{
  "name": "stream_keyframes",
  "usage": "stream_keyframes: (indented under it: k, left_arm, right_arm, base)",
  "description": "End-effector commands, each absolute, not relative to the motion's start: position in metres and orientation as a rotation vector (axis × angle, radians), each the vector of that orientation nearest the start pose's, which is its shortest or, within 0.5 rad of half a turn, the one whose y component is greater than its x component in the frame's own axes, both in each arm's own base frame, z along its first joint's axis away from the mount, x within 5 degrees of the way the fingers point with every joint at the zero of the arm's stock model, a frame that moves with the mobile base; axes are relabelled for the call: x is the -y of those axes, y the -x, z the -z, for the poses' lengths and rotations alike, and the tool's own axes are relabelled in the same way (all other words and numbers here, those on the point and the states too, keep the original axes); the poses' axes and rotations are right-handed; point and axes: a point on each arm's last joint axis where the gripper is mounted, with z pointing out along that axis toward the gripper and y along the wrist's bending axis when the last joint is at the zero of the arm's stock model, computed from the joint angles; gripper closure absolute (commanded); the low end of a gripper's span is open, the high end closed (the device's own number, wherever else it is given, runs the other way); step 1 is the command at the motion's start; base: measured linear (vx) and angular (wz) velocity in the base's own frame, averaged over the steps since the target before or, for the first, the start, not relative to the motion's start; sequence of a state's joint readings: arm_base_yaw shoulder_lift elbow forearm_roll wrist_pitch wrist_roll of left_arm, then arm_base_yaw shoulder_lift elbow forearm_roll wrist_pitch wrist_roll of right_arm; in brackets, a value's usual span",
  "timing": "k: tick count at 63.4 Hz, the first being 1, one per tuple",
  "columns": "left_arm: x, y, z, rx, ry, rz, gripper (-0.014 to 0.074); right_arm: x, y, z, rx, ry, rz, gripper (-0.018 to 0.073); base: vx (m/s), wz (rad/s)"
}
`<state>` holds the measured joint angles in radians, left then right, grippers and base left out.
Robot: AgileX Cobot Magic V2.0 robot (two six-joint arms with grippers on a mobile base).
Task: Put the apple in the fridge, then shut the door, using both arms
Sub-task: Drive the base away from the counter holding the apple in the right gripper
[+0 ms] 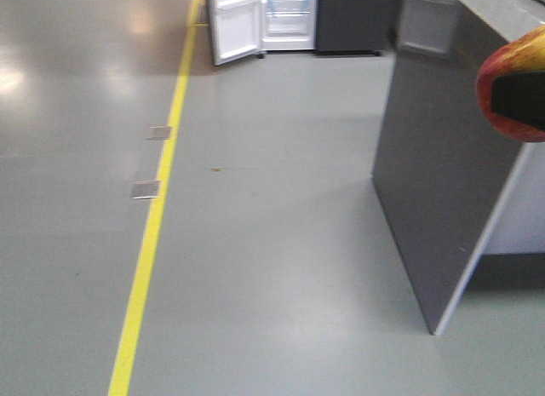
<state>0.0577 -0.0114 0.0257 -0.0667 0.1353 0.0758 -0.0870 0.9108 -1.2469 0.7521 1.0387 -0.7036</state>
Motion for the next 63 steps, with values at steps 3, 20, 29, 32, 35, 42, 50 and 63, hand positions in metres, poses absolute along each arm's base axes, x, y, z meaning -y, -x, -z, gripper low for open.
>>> stream_keyframes:
  k: [3,20,29,32,35,42,50,63]
  left_arm:
    - [-0.0029,-0.0564,-0.1934,-1.563,0.047,-0.037,0.0603]
    - [-0.0029,-0.0564,-0.1934,-1.563,0.047,-0.037,0.0603]
    - [-0.0029,-0.0564,-0.1934,-1.563,0.047,-0.037,0.0603]
    - [-0.0029,-0.0564,-0.1934,-1.563,0.047,-0.037,0.0603]
    - [-0.0029,-0.0564,-0.1934,-1.563,0.047,-0.037,0.0603]
    - [-0.0029,-0.0564,-0.1934,-1.563,0.047,-0.037,0.0603]
    - [-0.0029,-0.0564,-0.1934,-1.563,0.047,-0.037,0.0603]
    - [-0.0029,-0.0564,-0.1934,-1.563,0.047,-0.037,0.0603]
  right_arm:
    - [-0.0417,-0.1441,-0.4734,-1.799,0.51,-0.422,0.0566]
    - [-0.0417,-0.1441,-0.4734,-1.799,0.51,-0.422,0.0566]
    - [-0.0417,-0.1441,-0.4734,-1.799,0.51,-0.422,0.0566]
    - [-0.0417,-0.1441,-0.4734,-1.799,0.51,-0.422,0.0566]
    - [-0.0417,-0.1441,-0.4734,-1.799,0.51,-0.422,0.0566]
    - [-0.0417,-0.1441,-0.4734,-1.799,0.51,-0.422,0.0566]
    - [-0.0417,-0.1441,-0.4734,-1.799,0.51,-0.422,0.0566]
    - [-0.0417,-0.1441,-0.4734,-1.799,0.51,-0.422,0.0566]
  base:
    - [0.14,0.54]
    - [0.14,0.46]
    - [0.14,0.32]
    - [0.14,0.26]
    - [0.14,0.22]
    - [0.15,0.17]
    - [0.16,0.09]
    - [0.18,0.01]
